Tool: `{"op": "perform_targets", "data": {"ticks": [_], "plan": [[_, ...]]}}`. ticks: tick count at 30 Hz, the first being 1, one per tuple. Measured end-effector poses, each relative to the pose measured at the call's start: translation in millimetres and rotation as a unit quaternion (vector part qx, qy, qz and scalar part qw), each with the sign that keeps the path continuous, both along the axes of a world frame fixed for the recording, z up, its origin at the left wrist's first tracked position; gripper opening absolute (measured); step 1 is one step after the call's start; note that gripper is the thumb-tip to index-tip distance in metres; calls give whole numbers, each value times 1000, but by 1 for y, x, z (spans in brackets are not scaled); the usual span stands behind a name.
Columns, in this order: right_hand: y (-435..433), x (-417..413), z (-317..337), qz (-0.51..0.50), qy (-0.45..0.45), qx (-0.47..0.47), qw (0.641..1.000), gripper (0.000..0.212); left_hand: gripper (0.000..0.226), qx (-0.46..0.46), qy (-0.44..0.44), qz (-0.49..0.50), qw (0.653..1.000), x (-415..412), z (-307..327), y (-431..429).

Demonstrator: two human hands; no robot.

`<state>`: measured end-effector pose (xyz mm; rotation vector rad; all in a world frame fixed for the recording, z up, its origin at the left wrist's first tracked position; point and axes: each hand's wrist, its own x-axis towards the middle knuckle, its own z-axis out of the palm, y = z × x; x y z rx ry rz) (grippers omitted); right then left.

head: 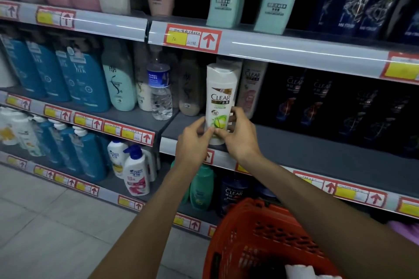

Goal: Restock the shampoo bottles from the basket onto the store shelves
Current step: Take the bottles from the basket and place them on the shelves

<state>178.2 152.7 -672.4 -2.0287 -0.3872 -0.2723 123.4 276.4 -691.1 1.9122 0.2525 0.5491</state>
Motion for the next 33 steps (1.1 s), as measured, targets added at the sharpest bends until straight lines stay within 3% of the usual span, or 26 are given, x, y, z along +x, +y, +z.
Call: {"op": "perform_targets", "data": {"ticks": [6, 13, 18, 24, 30, 33], "plan": [[-3, -6, 8, 0, 81, -44, 996, 65, 58, -14, 59, -38, 997, -4, 2, 2], [-62, -37, 33, 59, 104, -259, 958, 78, 82, 11, 122, -44, 992, -44, 32, -13], [-98, -57, 69, 81, 107, -323, 937, 88, 87, 159, 162, -71, 971, -79, 67, -28], [-144, -78, 100, 55, 49, -440, 895, 115, 86, 351, 192, -84, 913, -103, 112, -59], [-199, -111, 108, 73, 50, -492, 866, 123, 91, 442, 202, -103, 868, -107, 117, -95], [-234, -130, 100, 85, 64, -492, 864, 119, 94, 455, 190, -120, 862, -113, 104, -117]]}}
